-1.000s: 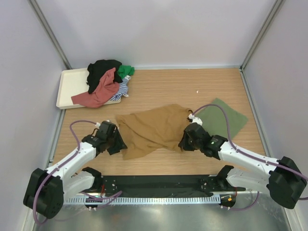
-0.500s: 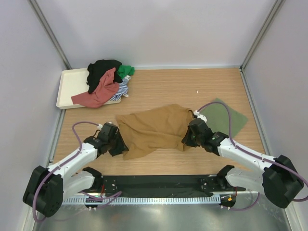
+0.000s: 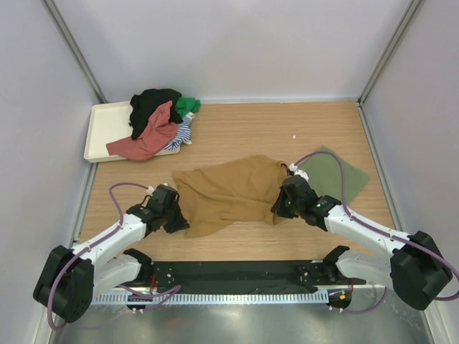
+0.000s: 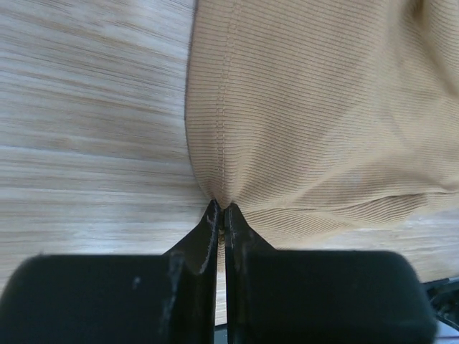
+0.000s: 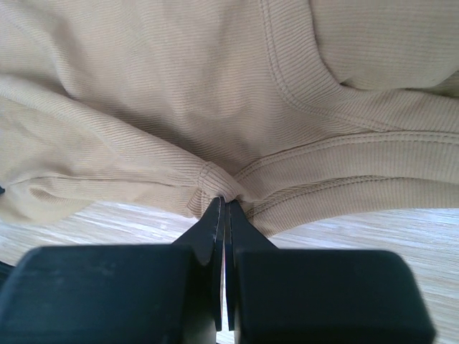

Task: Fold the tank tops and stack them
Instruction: Flatten the tank top out

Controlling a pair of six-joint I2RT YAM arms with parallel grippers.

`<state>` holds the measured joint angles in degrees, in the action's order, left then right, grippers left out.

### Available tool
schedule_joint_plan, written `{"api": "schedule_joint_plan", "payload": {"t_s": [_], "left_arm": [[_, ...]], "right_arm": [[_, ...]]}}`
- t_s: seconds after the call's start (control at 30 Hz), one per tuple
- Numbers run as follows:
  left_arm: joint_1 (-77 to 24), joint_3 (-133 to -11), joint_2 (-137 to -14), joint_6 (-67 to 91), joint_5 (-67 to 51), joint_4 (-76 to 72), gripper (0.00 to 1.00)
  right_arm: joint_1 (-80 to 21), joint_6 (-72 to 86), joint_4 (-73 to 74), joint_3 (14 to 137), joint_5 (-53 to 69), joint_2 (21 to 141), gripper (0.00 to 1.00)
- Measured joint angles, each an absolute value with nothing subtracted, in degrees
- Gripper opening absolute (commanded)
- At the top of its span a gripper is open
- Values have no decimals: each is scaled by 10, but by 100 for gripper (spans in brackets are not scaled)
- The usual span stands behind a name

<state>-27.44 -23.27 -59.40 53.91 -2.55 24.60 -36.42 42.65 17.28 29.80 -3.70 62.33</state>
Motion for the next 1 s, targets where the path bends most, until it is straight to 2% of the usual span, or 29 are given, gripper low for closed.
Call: {"api": "schedule_joint_plan", "payload": {"t_s": [0.23,0.47,0.7,0.83,1.0], "left_arm": [[-276,-281,-581,529,21,306,0],[-245,-469,-639,486,61,332,0],[-243,-656,-662,429,101,374,0],[-243,-722,-611,392,110,376,0],[-243,-741,-470,348,72,372,0]], "right_arm": [[-306,393,206,363,-19,632,1],[-198,355,227,510,55,695,1],[-142,326,273,672,147,773,1],[-138,307,290,737,187,747,1],[-139,292,301,741,239,629,1]]}}
